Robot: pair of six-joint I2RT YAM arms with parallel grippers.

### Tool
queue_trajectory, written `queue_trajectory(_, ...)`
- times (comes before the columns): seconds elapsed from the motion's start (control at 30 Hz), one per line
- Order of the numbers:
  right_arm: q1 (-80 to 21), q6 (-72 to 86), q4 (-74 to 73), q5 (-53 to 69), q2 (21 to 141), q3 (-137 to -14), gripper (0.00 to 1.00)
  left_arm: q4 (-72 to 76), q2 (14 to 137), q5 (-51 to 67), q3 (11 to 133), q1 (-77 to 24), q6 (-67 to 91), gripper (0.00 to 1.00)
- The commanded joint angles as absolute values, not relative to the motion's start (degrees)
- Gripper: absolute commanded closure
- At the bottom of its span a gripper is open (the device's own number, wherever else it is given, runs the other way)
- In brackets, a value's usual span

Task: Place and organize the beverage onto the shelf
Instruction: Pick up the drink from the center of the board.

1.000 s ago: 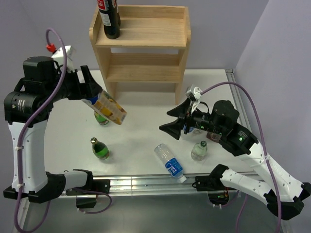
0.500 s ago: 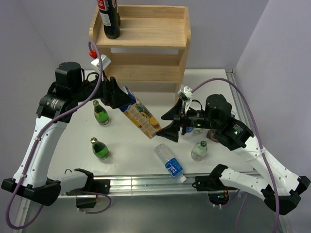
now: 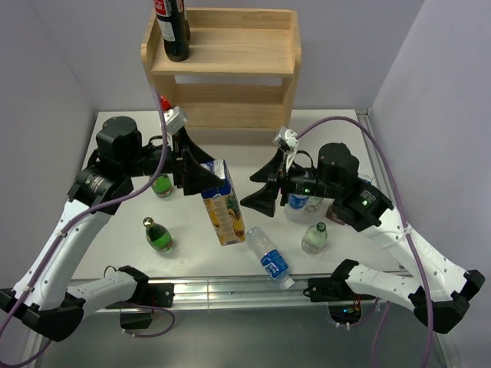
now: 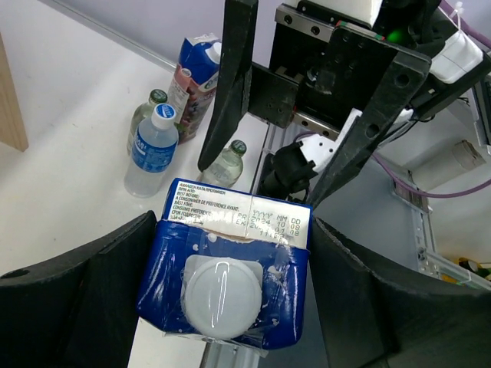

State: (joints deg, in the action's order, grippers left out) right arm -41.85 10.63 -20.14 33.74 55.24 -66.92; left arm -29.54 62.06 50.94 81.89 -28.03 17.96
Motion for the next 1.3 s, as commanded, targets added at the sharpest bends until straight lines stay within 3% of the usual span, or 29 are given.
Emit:
queue_trajectory(0.0,-41.66,11.6,-13.19,36.64,55.63,-63.9,0.09,-7.4,58.27,50.7,79.81,-28.92,23.55,1.0)
queue_trajectory(0.13,-41.66,8.01,-10.64,38.24,54.06,-61.53,0.08,-2.03,58.8,57.03,78.05,-29.09,26.1,0.99)
queue_trajectory(0.57,-41.57,3.61,-6.16,37.7,56.16,-58.36,0.05,4.48,58.62,59.94,76.55,-30.41,28.91,1.0)
queue_trajectory(0.7,-41.66,4.83,-2.47,45.25,57.48,-57.31,0.0,5.45,58.36,59.77,76.38,-30.5,29.18,1.0)
queue_trajectory(0.8,-41.66,7.9,2.62,50.96,58.45,-55.82,0.0,6.41,57.92,58.89,76.11,-30.59,29.7,1.0)
queue_trajectory(0.97,-42.63,12.12,10.97,49.84,58.45,-53.62,0.0,10.01,57.39,58.97,75.15,-30.76,31.98,1.0)
queue_trajectory(1.27,-45.52,10.81,9.58,48.87,61.34,-56.78,0.03,10.55,58.36,59.42,76.99,-31.11,32.7,1.0)
